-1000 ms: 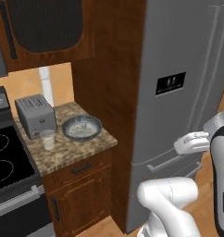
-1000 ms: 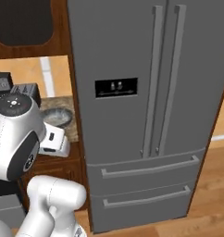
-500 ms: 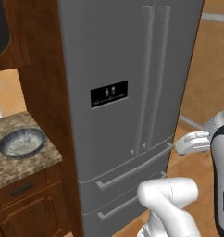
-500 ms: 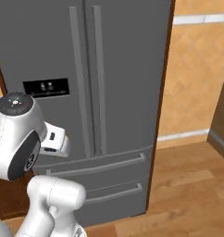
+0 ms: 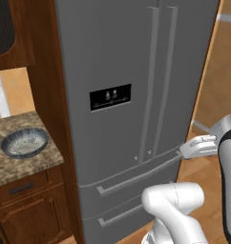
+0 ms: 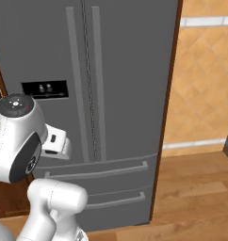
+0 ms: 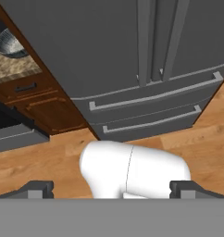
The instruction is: Grab a lemon wedge from the fridge and one ice cube from the ice bowl, and put them in the glass of lemonade.
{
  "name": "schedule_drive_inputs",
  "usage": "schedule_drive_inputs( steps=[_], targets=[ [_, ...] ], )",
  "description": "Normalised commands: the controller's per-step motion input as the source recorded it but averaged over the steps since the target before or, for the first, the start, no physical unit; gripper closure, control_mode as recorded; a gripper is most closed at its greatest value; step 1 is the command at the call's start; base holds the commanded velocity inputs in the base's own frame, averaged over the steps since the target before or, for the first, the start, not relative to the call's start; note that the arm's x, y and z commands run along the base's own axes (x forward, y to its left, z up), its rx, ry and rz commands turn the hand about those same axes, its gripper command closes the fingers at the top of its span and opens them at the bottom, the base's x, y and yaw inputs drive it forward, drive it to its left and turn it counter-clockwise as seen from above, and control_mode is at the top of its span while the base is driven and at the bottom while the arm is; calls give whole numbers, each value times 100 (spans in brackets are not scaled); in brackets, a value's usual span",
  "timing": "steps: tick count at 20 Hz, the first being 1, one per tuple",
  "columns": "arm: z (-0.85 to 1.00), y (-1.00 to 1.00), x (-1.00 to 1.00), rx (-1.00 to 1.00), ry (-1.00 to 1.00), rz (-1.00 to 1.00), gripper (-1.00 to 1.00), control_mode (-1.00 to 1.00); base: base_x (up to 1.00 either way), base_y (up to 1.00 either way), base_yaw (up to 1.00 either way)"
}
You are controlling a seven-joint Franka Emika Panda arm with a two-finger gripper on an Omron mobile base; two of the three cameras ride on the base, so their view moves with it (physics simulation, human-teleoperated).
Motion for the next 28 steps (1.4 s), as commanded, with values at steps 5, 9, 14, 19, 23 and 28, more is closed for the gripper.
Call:
schedule_drive_inputs(
  steps=[5,9,14,19,23,28],
  targets=[
    [0,0,0,0,0,0,-100,100,28,-47,19],
    [0,0,0,0,0,0,-100,100,-2,-54,33],
    [0,0,0,0,0,0,-100,100,-63,-17,12],
    [0,0,0,0,0,0,-100,100,-3,-5,20],
    [0,0,0,0,0,0,-100,100,6,-25,10],
    [0,0,0,0,0,0,-100,100,0,-35,5]
  ],
)
